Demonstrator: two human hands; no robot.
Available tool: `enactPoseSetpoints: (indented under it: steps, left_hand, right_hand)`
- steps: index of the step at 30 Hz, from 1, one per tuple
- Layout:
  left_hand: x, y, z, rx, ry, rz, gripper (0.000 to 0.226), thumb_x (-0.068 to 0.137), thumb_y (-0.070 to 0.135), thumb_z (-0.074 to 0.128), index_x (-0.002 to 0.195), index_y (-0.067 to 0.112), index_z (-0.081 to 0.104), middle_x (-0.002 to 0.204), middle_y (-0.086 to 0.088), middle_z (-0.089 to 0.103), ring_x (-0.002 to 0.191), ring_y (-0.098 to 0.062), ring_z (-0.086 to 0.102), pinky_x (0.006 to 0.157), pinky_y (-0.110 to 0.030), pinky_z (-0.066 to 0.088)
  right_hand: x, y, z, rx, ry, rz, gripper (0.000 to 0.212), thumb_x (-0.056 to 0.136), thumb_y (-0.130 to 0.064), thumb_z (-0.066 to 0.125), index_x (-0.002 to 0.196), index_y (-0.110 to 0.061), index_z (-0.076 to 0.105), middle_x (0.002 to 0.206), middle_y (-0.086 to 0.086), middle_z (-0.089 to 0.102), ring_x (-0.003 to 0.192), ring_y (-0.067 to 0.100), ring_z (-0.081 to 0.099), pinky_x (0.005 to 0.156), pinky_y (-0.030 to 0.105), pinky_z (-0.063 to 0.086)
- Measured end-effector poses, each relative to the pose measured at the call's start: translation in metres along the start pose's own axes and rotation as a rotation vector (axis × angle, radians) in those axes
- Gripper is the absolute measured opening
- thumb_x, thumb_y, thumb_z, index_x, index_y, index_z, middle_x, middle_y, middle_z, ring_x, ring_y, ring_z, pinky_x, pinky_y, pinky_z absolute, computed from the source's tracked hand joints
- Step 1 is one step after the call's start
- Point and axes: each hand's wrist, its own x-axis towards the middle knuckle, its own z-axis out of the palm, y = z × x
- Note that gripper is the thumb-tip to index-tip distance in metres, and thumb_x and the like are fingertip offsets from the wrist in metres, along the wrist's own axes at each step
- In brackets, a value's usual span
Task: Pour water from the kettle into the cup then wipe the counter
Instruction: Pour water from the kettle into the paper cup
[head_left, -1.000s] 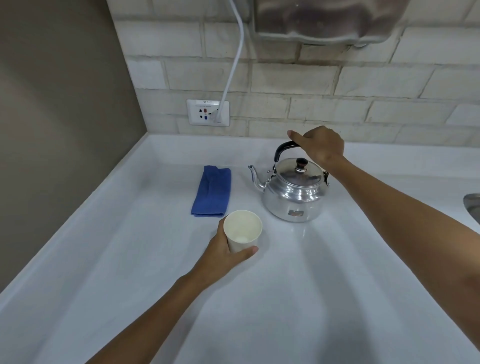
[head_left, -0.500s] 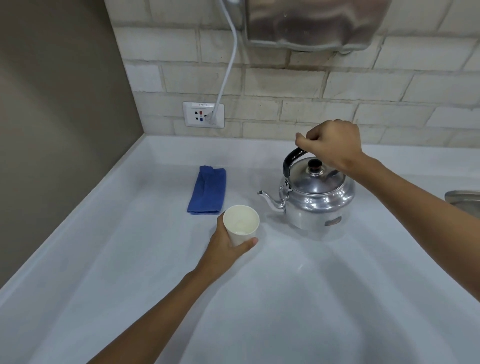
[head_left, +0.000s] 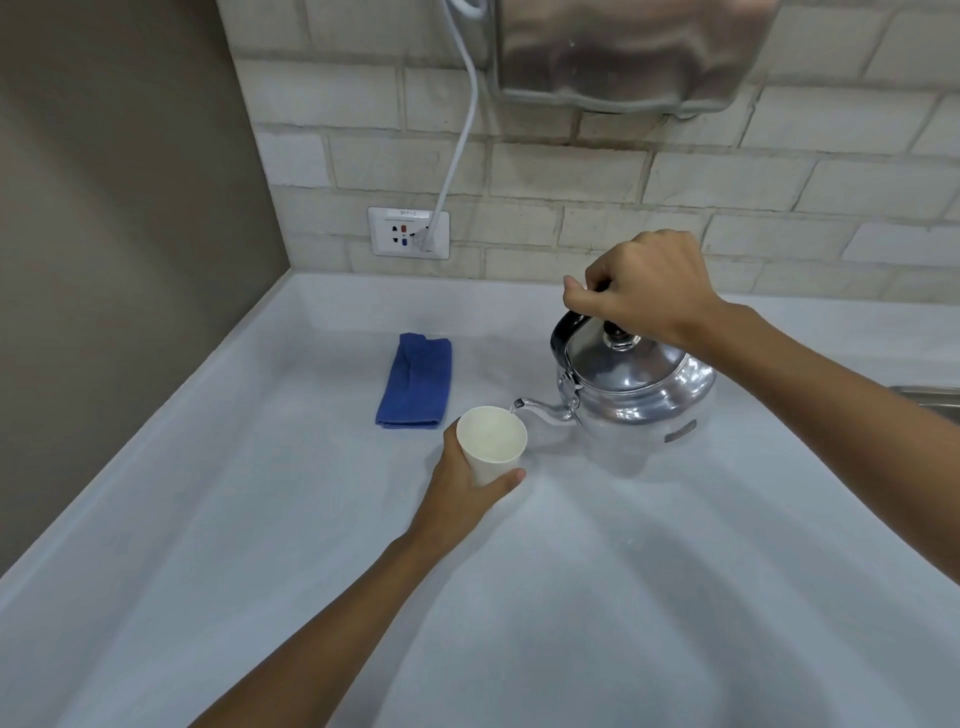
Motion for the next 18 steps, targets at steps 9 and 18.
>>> enactPoseSetpoints:
  steps: [9, 18]
  left_hand:
    - [0.0, 0.001, 0.001, -0.016, 0.012, 0.009, 0.078, 0.066, 0.035, 0.079, 0.122, 0.034, 0.026, 0.122, 0.01, 0.044, 0.108, -0.009, 0.044, 0.071, 0.009, 0.031]
    - [-0.001, 0.002, 0.001, -0.037, 0.005, 0.019, 0.08, 0.067, 0.03, 0.079, 0.128, 0.025, 0.028, 0.124, 0.008, 0.042, 0.111, -0.009, 0.041, 0.071, 0.009, 0.032]
  right_hand:
    - [0.006, -0.01, -0.012, -0.045, 0.004, -0.074, 0.045, 0.079, -0.034, 0.053, 0.048, -0.003, 0.057, 0.04, 0.017, 0.05, 0.041, 0.025, 0.031, 0.046, 0.021, 0.012]
    - [0.01, -0.02, -0.021, -0.077, -0.053, -0.085, 0.046, 0.079, -0.029, 0.056, 0.043, -0.002, 0.05, 0.035, 0.004, 0.021, 0.042, 0.024, 0.023, 0.047, 0.021, 0.011]
